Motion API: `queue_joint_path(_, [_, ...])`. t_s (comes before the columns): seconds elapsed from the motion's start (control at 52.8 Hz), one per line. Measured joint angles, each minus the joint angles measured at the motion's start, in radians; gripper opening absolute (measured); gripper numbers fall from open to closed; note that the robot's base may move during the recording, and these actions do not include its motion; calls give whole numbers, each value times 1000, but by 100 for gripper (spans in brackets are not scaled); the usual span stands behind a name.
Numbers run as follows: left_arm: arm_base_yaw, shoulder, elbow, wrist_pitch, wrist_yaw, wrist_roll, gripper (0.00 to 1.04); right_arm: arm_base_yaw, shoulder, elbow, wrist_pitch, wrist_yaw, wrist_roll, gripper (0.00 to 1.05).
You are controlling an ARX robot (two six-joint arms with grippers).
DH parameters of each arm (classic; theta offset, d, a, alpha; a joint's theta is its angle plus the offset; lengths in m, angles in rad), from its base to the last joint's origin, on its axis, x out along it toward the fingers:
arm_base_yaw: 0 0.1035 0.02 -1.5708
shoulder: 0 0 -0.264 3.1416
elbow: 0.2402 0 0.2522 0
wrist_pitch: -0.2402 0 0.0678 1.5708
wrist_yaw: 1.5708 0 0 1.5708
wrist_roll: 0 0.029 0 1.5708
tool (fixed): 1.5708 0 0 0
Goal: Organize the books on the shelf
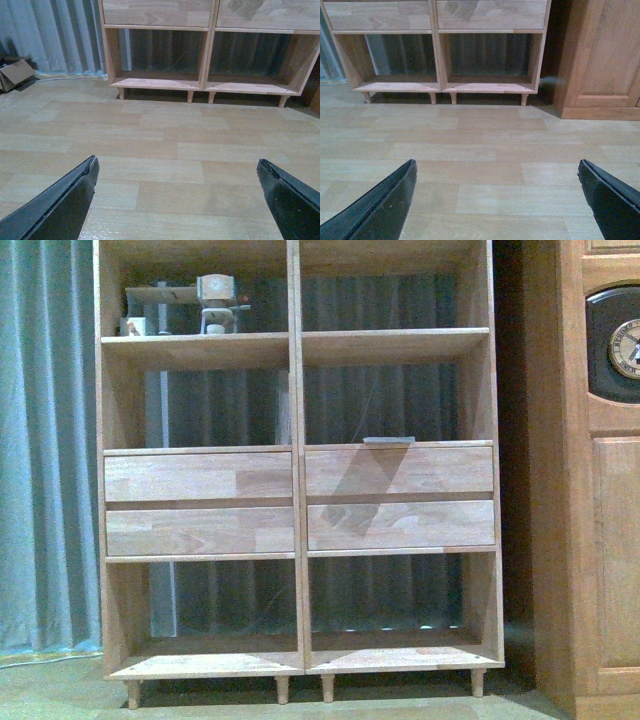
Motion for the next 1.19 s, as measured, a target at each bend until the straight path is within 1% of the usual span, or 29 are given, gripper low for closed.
queue_joint_path(1.193, [0,0,0,0,0,0,98,0,0,0,0,1,0,98])
